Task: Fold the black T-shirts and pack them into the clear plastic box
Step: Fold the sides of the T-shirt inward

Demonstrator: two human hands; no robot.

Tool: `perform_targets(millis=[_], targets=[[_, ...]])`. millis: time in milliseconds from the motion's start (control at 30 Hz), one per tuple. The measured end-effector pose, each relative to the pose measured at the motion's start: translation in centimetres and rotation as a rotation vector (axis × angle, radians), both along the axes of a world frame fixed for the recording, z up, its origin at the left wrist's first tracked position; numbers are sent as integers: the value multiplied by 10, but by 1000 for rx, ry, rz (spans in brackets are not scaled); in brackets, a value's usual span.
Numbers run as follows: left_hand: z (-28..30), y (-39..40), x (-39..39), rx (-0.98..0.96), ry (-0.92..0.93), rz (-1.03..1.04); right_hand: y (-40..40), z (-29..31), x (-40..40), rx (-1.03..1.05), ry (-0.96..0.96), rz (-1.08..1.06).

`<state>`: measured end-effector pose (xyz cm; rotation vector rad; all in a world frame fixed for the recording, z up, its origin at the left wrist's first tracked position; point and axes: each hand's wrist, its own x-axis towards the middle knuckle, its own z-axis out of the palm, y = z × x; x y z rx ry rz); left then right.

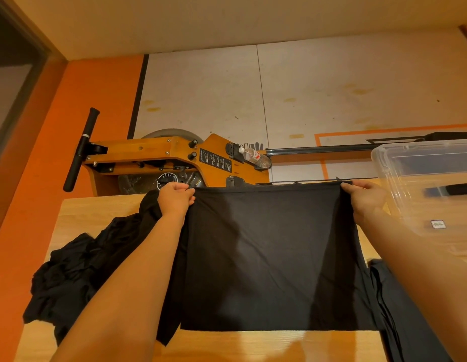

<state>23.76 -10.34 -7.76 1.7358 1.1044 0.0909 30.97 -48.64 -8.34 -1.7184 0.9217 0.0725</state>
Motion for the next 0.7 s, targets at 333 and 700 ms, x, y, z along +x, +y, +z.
perform_targets(millis=[333, 700], targets=[[-6, -3, -4, 13, 50, -79, 1, -2, 4, -57, -15, 85], [9, -14, -21, 54, -51, -127, 1, 13, -7, -143, -88, 230]])
